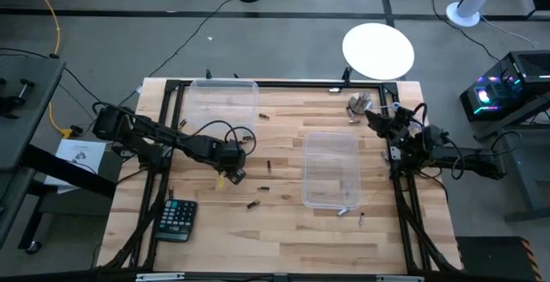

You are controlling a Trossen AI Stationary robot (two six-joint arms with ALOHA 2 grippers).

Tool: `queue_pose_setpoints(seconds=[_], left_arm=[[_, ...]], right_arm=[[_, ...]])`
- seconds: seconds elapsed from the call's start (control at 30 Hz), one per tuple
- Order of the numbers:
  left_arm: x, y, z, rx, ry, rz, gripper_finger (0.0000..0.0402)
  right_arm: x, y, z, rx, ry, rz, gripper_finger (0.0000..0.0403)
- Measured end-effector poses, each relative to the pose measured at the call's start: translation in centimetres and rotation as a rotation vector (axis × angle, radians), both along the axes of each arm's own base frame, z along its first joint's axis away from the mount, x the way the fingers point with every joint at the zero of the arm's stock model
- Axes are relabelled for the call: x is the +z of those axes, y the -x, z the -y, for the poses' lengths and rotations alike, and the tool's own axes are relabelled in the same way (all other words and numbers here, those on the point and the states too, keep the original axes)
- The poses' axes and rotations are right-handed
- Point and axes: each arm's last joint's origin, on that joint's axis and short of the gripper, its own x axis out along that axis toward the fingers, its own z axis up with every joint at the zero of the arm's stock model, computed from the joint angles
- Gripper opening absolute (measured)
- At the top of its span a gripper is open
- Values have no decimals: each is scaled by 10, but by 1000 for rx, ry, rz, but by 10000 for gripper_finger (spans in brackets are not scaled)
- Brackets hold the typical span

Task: Sort batteries
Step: Put the black battery into the left transparent bin

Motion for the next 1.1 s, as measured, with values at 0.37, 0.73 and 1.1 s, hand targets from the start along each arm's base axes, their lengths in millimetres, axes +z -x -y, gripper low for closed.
queue_pose_setpoints(seconds=[0.37, 0.73, 1.1], left_arm=[[77, 18, -3, -82, -69, 341, 8], [203, 41, -38, -210, -648, 594, 6], [163, 33, -107, -137, -460, 285, 60]], right_arm=[[15, 10, -1, -41, 60, 158, 0], [32, -8, 4, -108, -2, 72, 0], [103, -74, 11, -190, 201, -207, 0]])
